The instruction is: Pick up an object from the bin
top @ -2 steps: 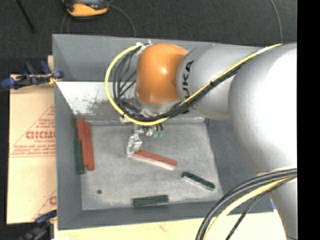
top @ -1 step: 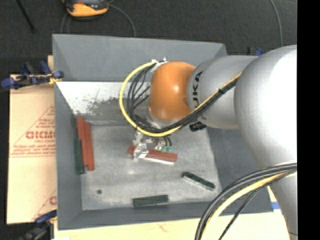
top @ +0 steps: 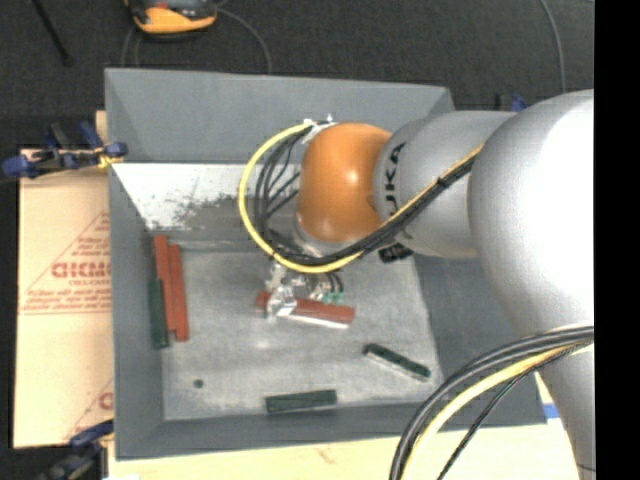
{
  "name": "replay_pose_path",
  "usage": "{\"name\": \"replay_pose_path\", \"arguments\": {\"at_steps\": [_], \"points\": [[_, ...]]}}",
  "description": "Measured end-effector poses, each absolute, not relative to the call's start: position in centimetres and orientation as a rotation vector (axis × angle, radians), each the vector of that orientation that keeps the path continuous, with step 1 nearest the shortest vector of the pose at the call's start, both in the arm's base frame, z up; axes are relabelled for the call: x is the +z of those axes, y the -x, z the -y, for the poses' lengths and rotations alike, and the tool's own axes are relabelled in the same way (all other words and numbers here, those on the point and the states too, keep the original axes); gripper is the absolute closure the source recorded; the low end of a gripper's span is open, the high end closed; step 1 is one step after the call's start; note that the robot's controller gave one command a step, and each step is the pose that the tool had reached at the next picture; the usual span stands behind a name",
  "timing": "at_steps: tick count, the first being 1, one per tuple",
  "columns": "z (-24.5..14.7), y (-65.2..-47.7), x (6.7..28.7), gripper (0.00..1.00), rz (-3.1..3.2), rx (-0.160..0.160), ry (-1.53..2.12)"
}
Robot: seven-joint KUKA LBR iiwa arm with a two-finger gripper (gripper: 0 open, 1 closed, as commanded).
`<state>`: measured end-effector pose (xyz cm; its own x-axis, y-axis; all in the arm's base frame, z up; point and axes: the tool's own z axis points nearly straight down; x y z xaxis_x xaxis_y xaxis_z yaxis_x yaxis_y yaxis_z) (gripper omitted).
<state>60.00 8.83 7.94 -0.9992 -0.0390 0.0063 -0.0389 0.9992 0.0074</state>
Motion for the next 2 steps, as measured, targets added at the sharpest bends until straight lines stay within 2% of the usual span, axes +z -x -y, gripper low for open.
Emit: {"name": "replay_pose_path", "arguments": {"at_steps": [1,2], "points": [[-8.8,-60.0,8.0,1.0,3.135,-0.011,-0.061],[-6.8,-59.5,10.7,1.0,3.149,-0.004,-0.083]]}}
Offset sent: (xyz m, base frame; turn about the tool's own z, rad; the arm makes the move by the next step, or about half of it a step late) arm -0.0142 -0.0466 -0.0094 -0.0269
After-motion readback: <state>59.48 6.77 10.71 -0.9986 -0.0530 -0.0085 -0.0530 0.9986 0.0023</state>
